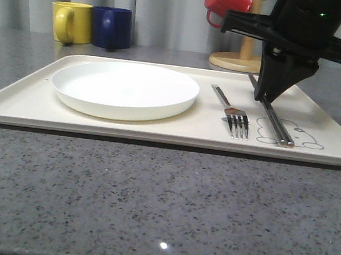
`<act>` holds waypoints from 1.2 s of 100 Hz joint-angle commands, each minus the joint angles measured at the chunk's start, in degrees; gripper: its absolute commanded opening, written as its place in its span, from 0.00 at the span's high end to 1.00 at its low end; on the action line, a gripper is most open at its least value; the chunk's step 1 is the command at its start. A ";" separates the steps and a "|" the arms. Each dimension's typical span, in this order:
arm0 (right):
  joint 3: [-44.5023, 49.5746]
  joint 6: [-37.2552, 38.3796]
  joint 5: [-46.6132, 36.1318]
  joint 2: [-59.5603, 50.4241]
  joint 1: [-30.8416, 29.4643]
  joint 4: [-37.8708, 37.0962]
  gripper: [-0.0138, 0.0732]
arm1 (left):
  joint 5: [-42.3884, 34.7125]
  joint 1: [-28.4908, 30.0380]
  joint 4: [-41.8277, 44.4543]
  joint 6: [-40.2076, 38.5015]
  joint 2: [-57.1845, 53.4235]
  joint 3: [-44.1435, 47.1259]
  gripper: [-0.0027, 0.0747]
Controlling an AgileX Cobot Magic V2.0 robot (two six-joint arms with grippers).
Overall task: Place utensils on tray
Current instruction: 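Lower the chopsticks onto the tray next to the fork, then release the chopsticks and raise the right gripper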
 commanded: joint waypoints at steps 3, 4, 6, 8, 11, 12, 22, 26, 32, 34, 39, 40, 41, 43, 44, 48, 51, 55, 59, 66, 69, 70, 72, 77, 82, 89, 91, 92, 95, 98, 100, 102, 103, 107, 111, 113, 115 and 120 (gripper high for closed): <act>-1.49 -0.06 -2.35 -2.60 -0.03 -0.95 0.69 | -4.67 -0.22 -0.30 -0.61 0.51 -1.50 0.99; -1.49 -0.06 -2.35 -2.60 -0.03 -0.95 0.68 | -4.67 -0.22 -0.30 -0.61 0.51 -1.50 0.99; -1.49 -0.06 -2.35 -2.60 -0.03 -0.95 0.67 | -4.67 -0.22 -0.30 -0.61 0.51 -1.50 0.99; -1.49 -0.06 -2.35 -2.60 -0.03 -0.95 0.66 | -4.67 -0.22 -0.30 -0.61 0.51 -1.50 0.99; -1.49 -0.06 -2.35 -2.60 -0.03 -0.95 0.65 | -4.67 -0.22 -0.30 -0.61 0.51 -1.50 0.99; -1.49 -0.06 -2.35 -2.60 -0.03 -0.95 0.64 | -4.67 -0.22 -0.30 -0.61 0.51 -1.50 0.99; -1.49 -0.06 -2.35 -2.60 -0.03 -0.95 0.58 | -4.67 -0.22 -0.30 -0.61 0.51 -1.50 0.99; -1.49 -0.06 -2.35 -2.60 -0.03 -0.95 0.57 | -4.67 -0.22 -0.30 -0.61 0.51 -1.50 0.99; -1.49 -0.06 -2.35 -2.60 -0.03 -0.95 0.55 | -4.67 -0.22 -0.30 -0.61 0.51 -1.50 0.99; -1.49 -0.06 -2.35 -2.60 -0.03 -0.95 0.54 | -4.67 -0.22 -0.30 -0.61 0.51 -1.50 0.99; -1.49 -0.06 -2.35 -2.68 -0.03 -1.09 0.54 | -4.67 -0.22 -0.30 -0.61 0.51 -1.50 0.99; -1.49 -0.06 -2.30 -2.68 -0.03 -1.14 0.54 | -4.67 -0.22 -0.30 -0.61 0.51 -1.50 0.99; -1.49 -0.06 -2.29 -2.80 -0.03 -1.12 0.54 | -4.67 -0.22 -0.30 -0.61 0.51 -1.50 0.99; -1.49 -0.06 -2.24 -2.92 -0.03 -1.29 0.54 | -4.67 -0.22 -0.30 -0.61 0.51 -1.50 0.99; -1.49 -0.06 -2.23 -2.97 -0.03 -1.41 0.54 | -4.67 -0.22 -0.30 -0.61 0.51 -1.50 0.99; -1.49 -0.06 -1.94 -3.32 -0.03 -2.00 0.54 | -4.67 -0.22 -0.30 -0.61 0.51 -1.50 0.99; -1.49 -0.15 -1.62 -3.59 -0.03 -2.57 0.54 | -4.67 -0.22 -0.30 -0.61 0.51 -1.50 0.99; -1.49 -0.98 -1.27 -4.10 -0.42 -2.94 0.54 | -4.67 -0.22 -0.30 -0.61 0.51 -1.50 0.99; -1.49 -2.47 -0.72 -4.59 -1.07 -2.89 0.54 | -4.67 -0.22 -0.30 -0.61 0.51 -1.50 0.99; -1.49 -4.89 0.64 -5.57 -2.98 -2.83 0.54 | -4.67 -0.22 -0.30 -0.61 0.51 -1.50 0.99; -1.49 -5.82 1.15 -6.17 -3.96 -2.81 0.54 | -4.67 -0.22 -0.30 -0.61 0.51 -1.50 0.99; -1.49 -6.28 1.41 -6.25 -4.51 -2.81 0.54 | -4.67 -0.22 -0.30 -0.61 0.51 -1.50 0.99; -1.49 -6.77 1.84 -6.53 -5.40 -2.81 0.54 | -4.67 -0.22 -0.30 -0.61 0.51 -1.50 0.99; -1.49 -8.80 2.74 -7.34 -7.66 -2.81 0.54 | -4.67 -0.22 -0.30 -0.61 0.51 -1.50 0.99; -1.49 -10.70 3.76 -8.06 -10.13 -2.77 0.54 | -4.67 -0.22 -0.30 -0.61 0.51 -1.50 0.99; -1.49 -13.66 5.22 -8.82 -14.07 -2.64 0.54 | -4.67 -0.22 -0.30 -0.61 0.51 -1.50 0.99; -1.49 -14.61 5.62 -9.03 -15.31 -2.64 0.54 | -4.67 -0.22 -0.30 -0.61 0.51 -1.50 0.99; -1.49 -14.94 5.76 -9.04 -15.72 -2.64 0.54 | -4.67 -0.22 -0.30 -0.61 0.51 -1.50 0.99; -1.49 -16.36 6.38 -9.17 -17.79 -2.64 0.54 | -4.67 -0.22 -0.30 -0.61 0.51 -1.50 0.99; -1.49 -18.25 7.19 -9.22 -19.48 -2.64 0.54 | -4.67 -0.22 -0.30 -0.61 0.51 -1.50 0.99; -1.49 -18.97 7.71 -9.22 -20.76 -2.57 0.54 | -4.67 -0.22 -0.30 -0.61 0.51 -1.50 0.99; -1.49 -19.99 8.01 -9.22 -22.01 -2.51 0.54 | -4.67 -0.22 -0.30 -0.61 0.51 -1.50 0.99; -1.49 -20.65 8.28 -9.22 -22.42 -2.38 0.54 | -4.67 -0.22 -0.30 -0.61 0.51 -1.50 0.99; -1.43 -22.06 8.84 -9.22 -24.90 -2.22 0.54 | -4.67 -0.22 -0.30 -0.61 0.51 -1.50 0.99; -1.43 -23.83 9.17 -9.22 -26.91 -1.68 0.54 | -4.67 -0.22 -0.30 -0.61 0.51 -1.50 0.99; -1.43 -24.73 9.16 -9.22 -28.04 -1.28 0.54 | -4.67 -0.22 -0.30 -0.61 0.51 -1.50 0.99; -1.43 -25.47 9.16 -9.22 -29.10 -1.01 0.54 | -4.67 -0.22 -0.30 -0.61 0.51 -1.50 0.99; -1.43 -26.82 8.74 -9.22 -31.35 1.00 0.54 | -4.67 -0.22 -0.30 -0.61 0.51 -1.50 0.99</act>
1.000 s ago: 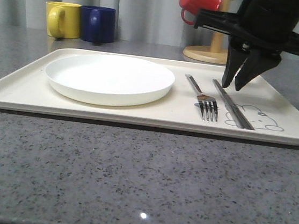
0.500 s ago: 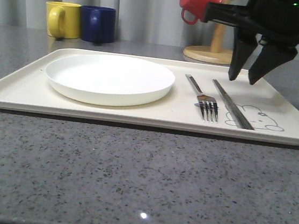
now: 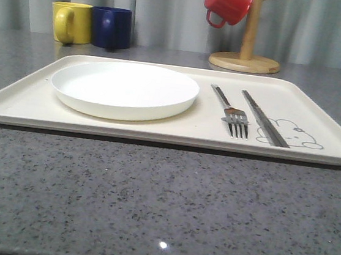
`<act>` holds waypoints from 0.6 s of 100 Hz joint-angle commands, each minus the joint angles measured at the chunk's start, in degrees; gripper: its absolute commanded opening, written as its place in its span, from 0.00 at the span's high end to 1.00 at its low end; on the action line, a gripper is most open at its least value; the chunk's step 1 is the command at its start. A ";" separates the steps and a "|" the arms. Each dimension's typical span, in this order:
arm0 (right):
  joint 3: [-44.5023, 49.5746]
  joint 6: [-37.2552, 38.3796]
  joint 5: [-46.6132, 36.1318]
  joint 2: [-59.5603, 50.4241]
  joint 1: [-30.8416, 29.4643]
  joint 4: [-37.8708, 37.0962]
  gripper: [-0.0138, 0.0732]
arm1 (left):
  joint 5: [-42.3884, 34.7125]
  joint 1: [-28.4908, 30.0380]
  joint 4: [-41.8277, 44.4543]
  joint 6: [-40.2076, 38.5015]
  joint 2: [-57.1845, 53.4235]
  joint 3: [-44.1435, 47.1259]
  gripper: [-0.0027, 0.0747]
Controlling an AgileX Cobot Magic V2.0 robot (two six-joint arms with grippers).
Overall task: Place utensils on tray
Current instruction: 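Release the chopsticks and raise the right gripper, then grasp the silver spoon by its handle with the right gripper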
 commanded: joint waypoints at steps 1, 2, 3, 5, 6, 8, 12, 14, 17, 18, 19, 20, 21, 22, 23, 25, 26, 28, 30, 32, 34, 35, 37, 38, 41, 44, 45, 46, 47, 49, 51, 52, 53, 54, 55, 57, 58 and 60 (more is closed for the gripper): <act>-1.43 -3.85 -1.21 -2.57 -4.19 2.48 0.54 | -4.67 -0.22 -0.30 -0.61 0.51 -1.50 0.99; -1.43 -4.31 -1.27 -2.57 -4.47 2.48 0.54 | -4.67 -0.22 -0.30 -0.61 0.51 -1.50 0.99; -1.43 -4.56 -1.27 -2.47 -4.98 3.08 0.54 | -4.67 -0.22 -0.30 -0.61 0.51 -1.50 0.99; -1.43 -5.36 -1.40 -2.29 -5.41 3.73 0.54 | -4.67 -0.22 -0.30 -0.61 0.51 -1.50 0.99; -1.43 -5.90 -1.46 -2.22 -5.77 3.90 0.54 | -4.67 -0.22 -0.30 -0.61 0.51 -1.50 0.99; -1.43 -6.38 -1.46 -1.98 -6.21 4.45 0.54 | -4.67 -0.22 -0.30 -0.61 0.51 -1.50 0.99; -1.43 -7.65 -1.46 -1.46 -6.73 5.11 0.54 | -4.67 -0.22 -0.30 -0.61 0.51 -1.50 0.99; -1.43 -8.11 -1.47 -1.20 -6.92 5.29 0.54 | -4.67 -0.22 -0.30 -0.61 0.51 -1.50 0.99; -1.43 -8.50 -1.53 -0.71 -6.92 5.28 0.54 | -4.67 -0.22 -0.30 -0.61 0.51 -1.50 0.99; -1.43 -8.61 -1.53 -0.59 -6.92 5.28 0.54 | -4.67 -0.22 -0.30 -0.61 0.51 -1.50 0.99; -1.43 -8.62 -1.55 -0.39 -6.92 5.28 0.54 | -4.67 -0.22 -0.30 -0.61 0.51 -1.50 0.99; -1.43 -8.72 -1.60 -0.28 -6.92 5.19 0.54 | -4.67 -0.22 -0.30 -0.61 0.51 -1.50 0.99; -1.43 -8.76 -1.60 -0.16 -6.92 5.12 0.54 | -4.67 -0.22 -0.30 -0.61 0.51 -1.50 0.99; -1.43 -8.75 -1.67 0.04 -6.92 5.12 0.54 | -4.67 -0.22 -0.30 -0.61 0.51 -1.50 0.99; -1.43 -8.75 -1.67 0.12 -6.92 5.12 0.54 | -4.67 -0.22 -0.30 -0.61 0.51 -1.50 0.99; -1.43 -8.78 -1.79 0.39 -6.92 4.99 0.54 | -4.67 -0.22 -0.30 -0.61 0.51 -1.50 0.99; -1.43 -8.78 -1.78 0.59 -6.92 4.98 0.54 | -4.67 -0.22 -0.30 -0.61 0.51 -1.50 0.99; -1.43 -8.78 -1.85 0.66 -6.92 4.67 0.54 | -4.67 -0.22 -0.30 -0.61 0.51 -1.50 0.99; -1.43 -8.78 -1.96 0.87 -6.92 4.40 0.54 | -4.67 -0.22 -0.30 -0.61 0.51 -1.50 0.99; -1.43 -8.78 -2.00 1.05 -6.92 3.99 0.54 | -4.67 -0.22 -0.30 -0.61 0.51 -1.50 0.99; -1.43 -8.78 -2.09 1.15 -6.92 3.48 0.54 | -4.67 -0.22 -0.30 -0.61 0.51 -1.50 0.99; -1.43 -8.78 -2.15 1.21 -6.92 3.11 0.54 | -4.67 -0.22 -0.30 -0.61 0.51 -1.50 0.99; -1.43 -8.78 -2.23 1.27 -6.92 2.48 0.54 | -4.67 -0.22 -0.30 -0.61 0.51 -1.50 0.99; -1.43 -8.78 -2.23 1.36 -6.92 2.48 0.54 | -4.67 -0.22 -0.30 -0.61 0.51 -1.50 0.99; -1.43 -8.78 -2.23 1.46 -7.02 1.81 0.54 | -4.67 -0.22 -0.30 -0.61 0.51 -1.50 0.99; -1.43 -8.78 -2.36 1.58 -7.21 1.61 0.54 | -4.67 -0.22 -0.30 -0.61 0.51 -1.50 0.99; -1.43 -8.78 -2.36 1.66 -7.35 1.61 0.54 | -4.67 -0.22 -0.30 -0.61 0.51 -1.50 0.99; -1.43 -8.78 -2.42 1.65 -7.42 1.61 0.54 | -4.67 -0.22 -0.30 -0.61 0.51 -1.50 0.99; -1.43 -8.78 -2.42 1.77 -7.48 1.61 0.54 | -4.67 -0.22 -0.30 -0.61 0.51 -1.50 0.99; -1.43 -8.78 -2.47 1.79 -7.61 1.61 0.54 | -4.67 -0.22 -0.30 -0.61 0.51 -1.50 0.99; -1.43 -8.78 -2.47 1.93 -7.75 1.61 0.54 | -4.67 -0.22 -0.30 -0.61 0.51 -1.50 0.99; -1.43 -8.78 -2.47 1.99 -7.91 1.61 0.54 | -4.67 -0.22 -0.30 -0.61 0.51 -1.50 0.99; -1.43 -8.78 -2.52 2.00 -7.99 1.61 0.54 | -4.67 -0.22 -0.30 -0.61 0.51 -1.50 0.99; -1.43 -8.78 -2.52 2.15 -8.07 1.61 0.54 | -4.67 -0.22 -0.30 -0.61 0.51 -1.50 0.99; -1.43 -8.78 -2.60 2.15 -8.22 1.61 0.54 | -4.67 -0.22 -0.30 -0.61 0.51 -1.50 0.99; -1.43 -8.78 -2.66 2.30 -8.46 1.61 0.54 | -4.67 -0.22 -0.30 -0.61 0.51 -1.50 0.99; -1.43 -8.78 -2.65 2.29 -8.55 1.61 0.54 | -4.67 -0.22 -0.30 -0.61 0.51 -1.50 0.99; -1.43 -8.78 -2.65 2.51 -8.80 1.61 0.54 | -4.67 -0.22 -0.30 -0.61 0.51 -1.50 0.99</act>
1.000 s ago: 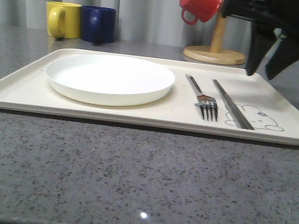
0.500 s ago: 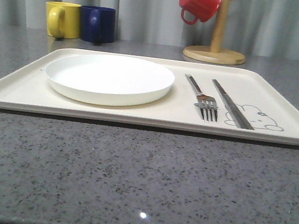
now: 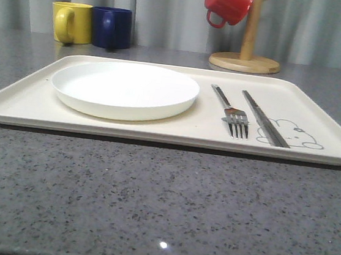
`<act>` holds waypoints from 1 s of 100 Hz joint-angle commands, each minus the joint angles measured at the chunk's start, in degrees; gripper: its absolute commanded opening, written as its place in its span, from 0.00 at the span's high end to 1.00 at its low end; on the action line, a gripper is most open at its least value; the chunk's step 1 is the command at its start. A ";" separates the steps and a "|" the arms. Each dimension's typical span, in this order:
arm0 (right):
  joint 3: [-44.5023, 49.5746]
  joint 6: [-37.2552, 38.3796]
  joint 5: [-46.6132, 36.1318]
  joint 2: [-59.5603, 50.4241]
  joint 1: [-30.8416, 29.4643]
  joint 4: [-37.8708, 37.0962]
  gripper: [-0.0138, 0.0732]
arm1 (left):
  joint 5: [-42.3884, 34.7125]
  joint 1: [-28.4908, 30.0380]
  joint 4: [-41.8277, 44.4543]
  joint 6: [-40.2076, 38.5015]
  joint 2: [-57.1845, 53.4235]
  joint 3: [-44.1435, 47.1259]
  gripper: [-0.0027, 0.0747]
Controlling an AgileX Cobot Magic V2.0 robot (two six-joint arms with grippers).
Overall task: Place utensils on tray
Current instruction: 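Grasp the silver spoon by its handle with the right gripper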
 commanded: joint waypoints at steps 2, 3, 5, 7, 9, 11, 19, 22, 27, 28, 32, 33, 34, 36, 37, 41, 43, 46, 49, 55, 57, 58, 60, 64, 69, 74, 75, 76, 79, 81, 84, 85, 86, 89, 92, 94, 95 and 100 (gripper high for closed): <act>-1.43 -0.83 -1.94 -1.42 -1.38 -0.87 0.54 | -4.67 -0.22 -0.30 -0.61 0.51 -1.50 0.99; -1.43 -0.83 -1.94 -1.35 -1.46 -0.87 0.54 | -4.67 -0.22 -0.30 -0.61 0.51 -1.50 0.99; -1.43 -0.83 -1.94 -1.20 -1.67 -0.87 0.54 | -4.67 -0.22 -0.30 -0.61 0.51 -1.50 0.99; -1.43 -0.83 -1.94 -1.05 -1.87 -0.81 0.54 | -4.67 -0.22 -0.30 -0.61 0.51 -1.50 0.99; -1.43 -0.83 -2.00 -0.82 -2.01 -0.76 0.54 | -4.67 -0.22 -0.30 -0.61 0.51 -1.50 0.99; -1.43 -0.83 -2.07 -0.75 -2.08 -0.66 0.54 | -4.67 -0.22 -0.30 -0.61 0.51 -1.50 0.99; -1.43 -0.83 -2.47 -0.36 -2.07 0.00 0.54 | -4.67 -0.22 -0.30 -0.61 0.51 -1.50 0.99; -1.43 -0.83 -2.69 -0.26 -2.07 0.00 0.54 | -4.67 -0.22 -0.30 -0.61 0.51 -1.50 0.99; -1.43 -0.83 -2.97 -0.07 -2.07 0.00 0.54 | -4.67 -0.22 -0.30 -0.61 0.51 -1.50 0.99; -1.43 -0.83 -2.98 -0.07 -2.07 0.00 0.54 | -4.67 -0.22 -0.30 -0.61 0.51 -1.50 0.99; -1.43 -0.83 -3.13 -0.07 -2.07 0.00 0.54 | -4.67 -0.22 -0.30 -0.61 0.51 -1.50 0.99; -1.43 -0.83 -3.13 -0.07 -2.07 0.00 0.54 | -4.67 -0.22 -0.30 -0.61 0.51 -1.50 0.99; -1.43 -0.83 -3.13 -0.07 -2.07 0.00 0.54 | -4.67 -0.22 -0.30 -0.61 0.51 -1.50 0.99; -1.43 -0.83 -3.18 -0.07 -2.07 0.00 0.54 | -4.67 -0.22 -0.30 -0.61 0.51 -1.50 0.99; -1.43 -0.83 -3.24 -0.07 -2.07 0.00 0.54 | -4.67 -0.22 -0.30 -0.61 0.51 -1.50 0.99; -1.43 -0.83 -3.30 -0.07 -2.07 0.00 0.54 | -4.67 -0.22 -0.30 -0.61 0.51 -1.50 0.99; -1.43 -0.83 -3.37 -0.07 -2.07 0.00 0.54 | -4.67 -0.22 -0.30 -0.61 0.51 -1.50 0.99; -1.43 -0.83 -3.52 -0.07 -2.07 0.00 0.54 | -4.67 -0.22 -0.30 -0.61 0.51 -1.50 0.99; -1.43 -0.83 -3.69 -0.07 -2.07 0.00 0.54 | -4.67 -0.22 -0.30 -0.61 0.51 -1.50 0.99; -1.43 -0.83 -3.81 -0.01 -2.07 0.00 0.54 | -4.67 -0.22 -0.30 -0.61 0.51 -1.50 0.99; -1.43 -0.83 -3.81 -0.01 -2.07 0.00 0.54 | -4.67 -0.22 -0.30 -0.61 0.51 -1.50 0.99; -1.43 -0.83 -3.81 -0.01 -2.07 0.00 0.54 | -4.67 -0.22 -0.30 -0.61 0.51 -1.50 0.99; -1.43 -0.83 -3.81 0.07 -2.07 0.00 0.54 | -4.67 -0.22 -0.30 -0.61 0.51 -1.50 0.99; -1.43 -0.83 -3.81 0.32 -2.07 0.00 0.54 | -4.67 -0.22 -0.30 -0.61 0.51 -1.50 0.99; -1.43 -0.83 -3.81 0.91 -2.07 0.00 0.54 | -4.67 -0.22 -0.30 -0.61 0.51 -1.50 0.99; -1.43 -0.83 -3.56 1.62 -2.07 0.00 0.54 | -4.67 -0.22 -0.30 -0.61 0.51 -1.50 0.99; -1.43 -0.83 -3.45 1.74 -2.07 0.00 0.54 | -4.67 -0.22 -0.30 -0.61 0.51 -1.50 0.99; -1.43 -0.83 -3.45 1.91 -2.07 0.00 0.54 | -4.67 -0.22 -0.30 -0.61 0.51 -1.50 0.99; -1.43 -0.83 -3.15 2.25 -2.07 0.38 0.54 | -4.67 -0.22 -0.30 -0.61 0.51 -1.50 0.99; -1.43 -0.83 -3.00 2.52 -2.07 0.56 0.54 | -4.67 -0.22 -0.30 -0.61 0.51 -1.50 0.99; -1.43 -0.83 -2.91 2.73 -2.07 0.72 0.54 | -4.67 -0.22 -0.30 -0.61 0.51 -1.50 0.99; -1.43 -0.83 -2.91 2.74 -2.07 0.78 0.54 | -4.67 -0.22 -0.30 -0.61 0.51 -1.50 0.99; -1.43 -0.83 -2.85 2.79 -2.07 0.78 0.54 | -4.67 -0.22 -0.30 -0.61 0.51 -1.50 0.99; -1.43 -0.83 -2.86 2.86 -2.07 0.84 0.54 | -4.67 -0.22 -0.30 -0.61 0.51 -1.50 0.99; -1.43 -0.83 -2.86 2.86 -2.07 0.89 0.55 | -4.67 -0.22 -0.30 -0.61 0.51 -1.50 0.99; -1.43 -0.83 -2.86 2.86 -2.07 0.89 0.55 | -4.67 -0.22 -0.30 -0.61 0.51 -1.50 0.99; -1.43 -0.83 -2.86 2.86 -2.07 0.89 0.55 | -4.67 -0.22 -0.30 -0.61 0.51 -1.50 0.99; -1.43 -0.83 -2.86 2.86 -2.07 0.89 0.56 | -4.67 -0.22 -0.30 -0.61 0.51 -1.50 0.99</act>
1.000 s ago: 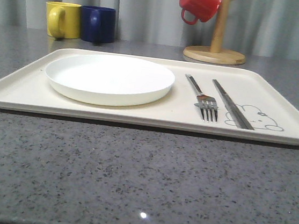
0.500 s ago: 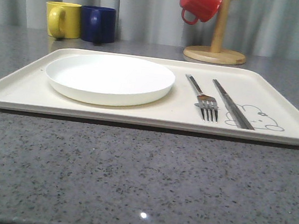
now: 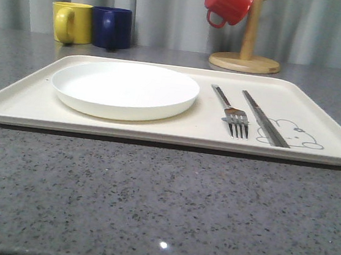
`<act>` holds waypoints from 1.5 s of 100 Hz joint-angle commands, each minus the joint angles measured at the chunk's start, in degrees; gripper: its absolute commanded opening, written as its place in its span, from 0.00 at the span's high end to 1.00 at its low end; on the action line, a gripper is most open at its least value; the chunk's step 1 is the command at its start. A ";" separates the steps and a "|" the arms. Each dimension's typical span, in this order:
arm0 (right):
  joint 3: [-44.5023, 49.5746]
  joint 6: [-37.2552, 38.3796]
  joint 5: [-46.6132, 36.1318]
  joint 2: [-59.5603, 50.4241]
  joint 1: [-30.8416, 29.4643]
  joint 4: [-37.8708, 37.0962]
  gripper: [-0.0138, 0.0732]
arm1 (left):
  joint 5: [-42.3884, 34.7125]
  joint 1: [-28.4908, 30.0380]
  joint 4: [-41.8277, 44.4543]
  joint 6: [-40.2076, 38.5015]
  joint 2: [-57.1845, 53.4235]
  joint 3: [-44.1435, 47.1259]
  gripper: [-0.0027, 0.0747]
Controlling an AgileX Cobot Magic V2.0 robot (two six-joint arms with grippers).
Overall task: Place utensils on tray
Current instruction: 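Grasp the silver spoon by its handle with the right gripper, then lower the spoon onto the tray beside the chopsticks and release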
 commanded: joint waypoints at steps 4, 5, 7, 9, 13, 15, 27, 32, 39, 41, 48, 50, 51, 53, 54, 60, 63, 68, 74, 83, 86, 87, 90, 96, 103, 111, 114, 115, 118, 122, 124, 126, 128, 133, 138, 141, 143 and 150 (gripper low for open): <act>-1.43 -0.49 -0.88 -2.19 -0.36 0.09 0.60 | -4.67 -0.22 -0.30 -0.61 0.51 -1.50 0.99; -1.43 -0.49 -0.88 -2.19 -0.36 0.09 0.62 | -4.67 -0.22 -0.30 -0.61 0.51 -1.50 0.99; -1.43 -0.49 -0.88 -2.19 -0.36 0.14 0.65 | -4.67 -0.22 -0.30 -0.61 0.51 -1.50 0.99; -1.43 -0.49 -0.88 -2.19 -0.36 0.22 0.68 | -4.67 -0.22 -0.30 -0.61 0.51 -1.50 0.99; -1.43 -0.49 -0.88 -2.29 -0.36 0.54 0.76 | -4.67 -0.22 -0.30 -0.61 0.51 -1.50 0.99; -1.43 -0.49 -0.82 -2.29 -0.36 0.77 0.80 | -4.67 -0.22 -0.30 -0.61 0.51 -1.50 0.99; -1.43 -0.49 -0.76 -3.27 -0.36 1.92 0.91 | -4.67 -0.22 -0.30 -0.61 0.51 -1.50 0.99; -1.43 -0.49 -0.76 -4.28 -0.19 3.00 0.90 | -4.67 -0.22 -0.30 -0.61 0.51 -1.50 0.99; -1.43 -0.49 -0.64 -6.06 0.19 4.36 0.90 | -4.67 -0.22 -0.30 -0.61 0.51 -1.50 0.99; -1.50 -0.41 -0.57 -6.49 0.33 4.68 0.90 | -4.67 -0.22 -0.30 -0.61 0.51 -1.50 0.99; -1.50 0.36 0.01 -8.59 1.33 5.50 0.90 | -4.67 -0.22 -0.30 -0.61 0.51 -1.50 0.99; -1.50 0.59 0.34 -9.25 1.80 5.51 0.90 | -4.67 -0.22 -0.30 -0.61 0.51 -1.50 0.99; -1.50 0.68 0.45 -9.68 2.18 5.51 0.90 | -4.67 -0.22 -0.30 -0.61 0.51 -1.50 0.99; -1.50 1.03 0.85 -10.34 2.80 5.51 0.90 | -4.67 -0.22 -0.30 -0.61 0.51 -1.50 0.99; -1.50 1.03 1.13 -10.56 3.02 5.51 0.90 | -4.67 -0.22 -0.30 -0.61 0.51 -1.50 0.99; -1.50 1.77 2.19 -12.42 5.42 5.51 0.90 | -4.67 -0.22 -0.30 -0.61 0.51 -1.50 0.99; -1.50 2.30 2.58 -13.13 6.68 5.51 0.90 | -4.67 -0.22 -0.30 -0.61 0.51 -1.50 0.99; -1.50 3.61 2.69 -14.17 8.99 5.51 0.90 | -4.67 -0.22 -0.30 -0.61 0.51 -1.50 0.99; -1.50 5.62 2.28 -14.93 12.14 5.51 0.90 | -4.67 -0.22 -0.30 -0.61 0.51 -1.50 0.99; -1.50 8.77 1.13 -15.05 16.39 5.51 0.90 | -4.67 -0.22 -0.30 -0.61 0.51 -1.50 0.99; -1.50 9.63 0.69 -14.83 18.21 5.51 0.90 | -4.67 -0.22 -0.30 -0.61 0.51 -1.50 0.99; -1.50 10.05 0.45 -14.83 18.55 5.42 0.90 | -4.67 -0.22 -0.30 -0.61 0.51 -1.50 0.99; -1.50 10.87 -0.16 -14.61 19.89 5.44 0.90 | -4.67 -0.22 -0.30 -0.61 0.51 -1.50 0.99; -1.50 12.35 -1.90 -14.18 22.77 5.30 0.90 | -4.67 -0.22 -0.30 -0.61 0.51 -1.50 0.99; -1.50 14.37 -4.16 -13.19 25.29 4.80 0.90 | -4.67 -0.22 -0.30 -0.61 0.51 -1.50 0.99; -1.50 15.95 -5.61 -11.70 27.03 4.80 0.90 | -4.67 -0.22 -0.30 -0.61 0.51 -1.50 0.99; -1.50 16.09 -5.75 -10.83 27.59 4.80 0.90 | -4.67 -0.22 -0.30 -0.61 0.51 -1.50 0.99; -1.50 16.14 -5.75 -10.68 27.71 4.80 0.90 | -4.67 -0.22 -0.30 -0.61 0.51 -1.50 0.99; -1.50 16.15 -5.79 -9.93 28.14 4.80 0.90 | -4.67 -0.22 -0.30 -0.61 0.51 -1.50 0.99; -1.50 16.15 -5.74 -8.93 28.64 4.80 0.90 | -4.67 -0.22 -0.30 -0.61 0.51 -1.50 0.99; -1.50 16.15 -5.74 -8.44 28.87 4.80 0.90 | -4.67 -0.22 -0.30 -0.61 0.51 -1.50 0.99; -1.50 16.15 -5.74 -8.01 28.99 4.80 0.90 | -4.67 -0.22 -0.30 -0.61 0.51 -1.50 0.99; -1.50 16.15 -5.74 -7.57 29.16 4.80 0.90 | -4.67 -0.22 -0.30 -0.61 0.51 -1.50 0.99; -1.50 16.15 -5.74 -6.74 29.36 4.80 0.90 | -4.67 -0.22 -0.30 -0.61 0.51 -1.50 0.99; -1.50 16.15 -5.82 -6.14 29.42 4.80 0.90 | -4.67 -0.22 -0.30 -0.61 0.51 -1.50 0.99; -1.50 16.18 -5.85 -5.74 29.42 4.80 0.90 | -4.67 -0.22 -0.30 -0.61 0.51 -1.50 0.99; -1.50 16.21 -5.94 -5.62 29.42 4.80 0.90 | -4.67 -0.22 -0.30 -0.61 0.51 -1.50 0.99; -1.50 16.26 -6.18 -5.22 29.42 4.80 0.90 | -4.67 -0.22 -0.30 -0.61 0.51 -1.50 0.99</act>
